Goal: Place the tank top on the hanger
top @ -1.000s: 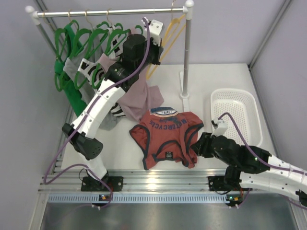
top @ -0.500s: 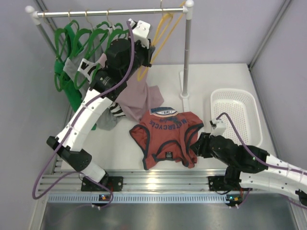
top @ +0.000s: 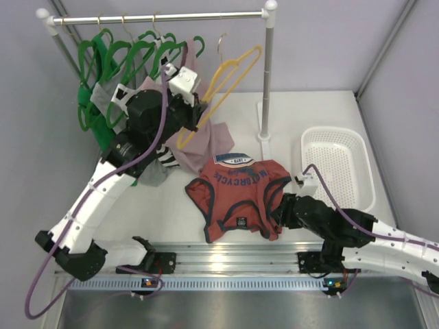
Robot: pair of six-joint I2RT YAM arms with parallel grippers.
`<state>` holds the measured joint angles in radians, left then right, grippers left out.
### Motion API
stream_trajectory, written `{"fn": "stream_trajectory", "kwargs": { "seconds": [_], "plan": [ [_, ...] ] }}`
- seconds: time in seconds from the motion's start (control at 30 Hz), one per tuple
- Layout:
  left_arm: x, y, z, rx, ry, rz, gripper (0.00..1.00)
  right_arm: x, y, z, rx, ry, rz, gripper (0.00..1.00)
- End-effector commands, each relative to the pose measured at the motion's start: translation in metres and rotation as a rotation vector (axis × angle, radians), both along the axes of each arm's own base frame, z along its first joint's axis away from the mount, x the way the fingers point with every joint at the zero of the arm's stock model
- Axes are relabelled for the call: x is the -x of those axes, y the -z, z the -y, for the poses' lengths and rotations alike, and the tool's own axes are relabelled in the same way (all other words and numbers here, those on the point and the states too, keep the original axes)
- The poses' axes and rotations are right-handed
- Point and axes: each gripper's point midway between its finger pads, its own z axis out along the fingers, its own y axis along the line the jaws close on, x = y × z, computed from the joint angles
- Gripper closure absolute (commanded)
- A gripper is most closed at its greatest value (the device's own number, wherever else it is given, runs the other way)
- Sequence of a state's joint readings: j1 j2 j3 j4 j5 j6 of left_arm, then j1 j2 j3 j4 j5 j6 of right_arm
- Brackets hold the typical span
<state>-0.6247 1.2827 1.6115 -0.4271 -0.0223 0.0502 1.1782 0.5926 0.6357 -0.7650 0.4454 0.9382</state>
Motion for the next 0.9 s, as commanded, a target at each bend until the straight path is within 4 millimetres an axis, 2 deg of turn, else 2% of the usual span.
{"fn": "stream_trajectory", "kwargs": {
  "seconds": [0.0,0.13,0.17,0.27,0.5,0.6,0.77,0.87],
  "plan": [
    [0.047,-0.007,-0.007,0.038,0.118,0.002,1.00,0.007,0.017,-0.009,0.001,-0.031,-0.042,0.55],
    [0.092,0.029,-0.009,0.022,0.246,-0.105,1.00,0.007,0.028,-0.020,0.008,-0.047,-0.066,0.56],
    [0.105,0.045,-0.016,0.007,0.257,-0.141,1.00,0.005,0.031,-0.025,0.018,-0.050,-0.066,0.56],
    [0.133,0.068,-0.027,-0.018,0.297,-0.203,1.00,0.001,0.039,-0.031,0.063,-0.052,-0.074,0.56],
    [0.186,0.097,-0.045,-0.008,0.360,-0.339,1.00,0.003,0.063,-0.036,0.154,-0.070,-0.123,0.57],
    [0.199,0.099,-0.050,0.003,0.373,-0.366,1.00,0.007,0.070,-0.035,0.162,-0.081,-0.141,0.57],
    [0.213,0.125,-0.061,-0.043,0.352,-0.473,1.00,0.013,0.074,-0.035,0.179,-0.111,-0.166,0.59],
    [0.220,0.127,-0.065,-0.029,0.345,-0.494,1.00,0.016,0.079,-0.030,0.210,-0.115,-0.183,0.61]
  ]
}}
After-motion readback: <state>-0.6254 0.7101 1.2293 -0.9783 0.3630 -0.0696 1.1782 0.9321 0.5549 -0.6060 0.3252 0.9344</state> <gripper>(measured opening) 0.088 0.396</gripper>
